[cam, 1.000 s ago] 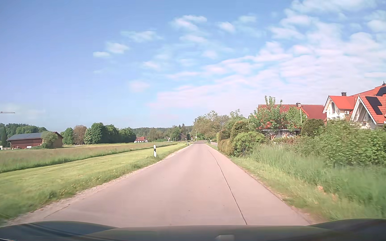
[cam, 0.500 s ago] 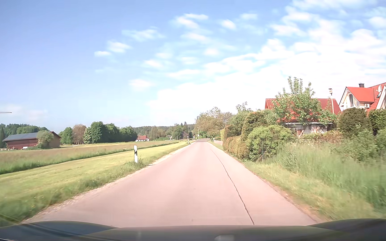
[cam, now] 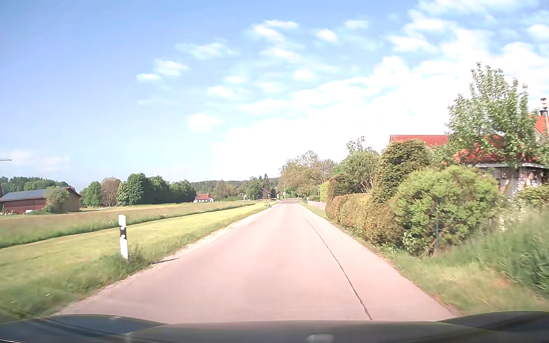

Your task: Follow the waypoints while adhering to traffic rules and regulations

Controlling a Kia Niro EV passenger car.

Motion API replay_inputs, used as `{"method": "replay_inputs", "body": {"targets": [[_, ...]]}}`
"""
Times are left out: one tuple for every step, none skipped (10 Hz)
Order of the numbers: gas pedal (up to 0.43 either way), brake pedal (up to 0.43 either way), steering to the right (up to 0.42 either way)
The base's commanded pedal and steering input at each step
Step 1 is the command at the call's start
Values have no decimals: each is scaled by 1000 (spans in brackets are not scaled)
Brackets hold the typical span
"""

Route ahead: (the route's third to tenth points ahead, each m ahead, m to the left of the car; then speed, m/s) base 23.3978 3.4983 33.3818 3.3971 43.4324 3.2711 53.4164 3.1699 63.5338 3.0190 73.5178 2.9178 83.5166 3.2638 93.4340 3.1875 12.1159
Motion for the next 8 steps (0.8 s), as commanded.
{"method": "replay_inputs", "body": {"targets": [[110,0,-5],[110,0,-5],[110,0,-5],[110,0,-5],[110,0,-4],[110,0,-4],[98,0,-3],[98,0,-3]]}}
